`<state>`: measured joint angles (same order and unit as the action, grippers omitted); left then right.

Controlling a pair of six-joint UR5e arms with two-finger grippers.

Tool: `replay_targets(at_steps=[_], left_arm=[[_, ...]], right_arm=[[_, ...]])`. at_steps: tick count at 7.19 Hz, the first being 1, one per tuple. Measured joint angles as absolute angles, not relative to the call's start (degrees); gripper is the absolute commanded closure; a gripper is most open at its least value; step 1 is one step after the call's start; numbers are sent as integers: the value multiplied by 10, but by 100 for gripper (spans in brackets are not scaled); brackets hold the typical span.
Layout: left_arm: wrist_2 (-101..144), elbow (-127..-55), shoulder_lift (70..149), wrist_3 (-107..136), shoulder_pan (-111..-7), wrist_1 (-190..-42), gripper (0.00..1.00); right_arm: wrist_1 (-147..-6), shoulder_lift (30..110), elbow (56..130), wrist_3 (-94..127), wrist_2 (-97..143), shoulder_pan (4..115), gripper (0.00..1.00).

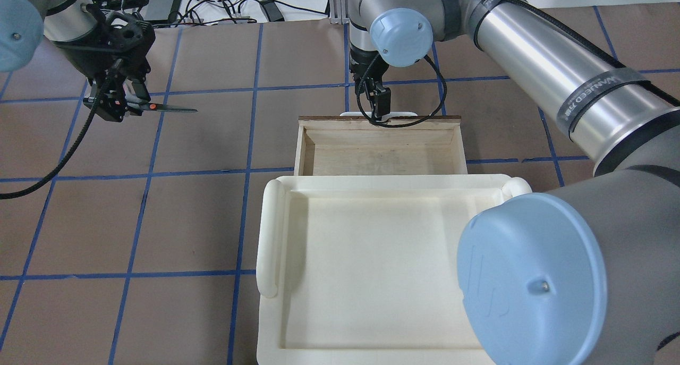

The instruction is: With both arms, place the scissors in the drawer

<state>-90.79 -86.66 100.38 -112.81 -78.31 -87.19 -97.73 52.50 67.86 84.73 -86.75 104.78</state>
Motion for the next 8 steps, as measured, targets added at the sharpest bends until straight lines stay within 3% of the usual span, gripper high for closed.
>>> replay_targets(at_steps=[3,8], left_arm=[[-906,-867,1000,-1126,-786,-876,100],[-905,-867,961,-1035,-863,-919,100]], right_arm=[[-972,531,678,847,-873,1048,0],[-922,626,688,706,-909,1027,0]])
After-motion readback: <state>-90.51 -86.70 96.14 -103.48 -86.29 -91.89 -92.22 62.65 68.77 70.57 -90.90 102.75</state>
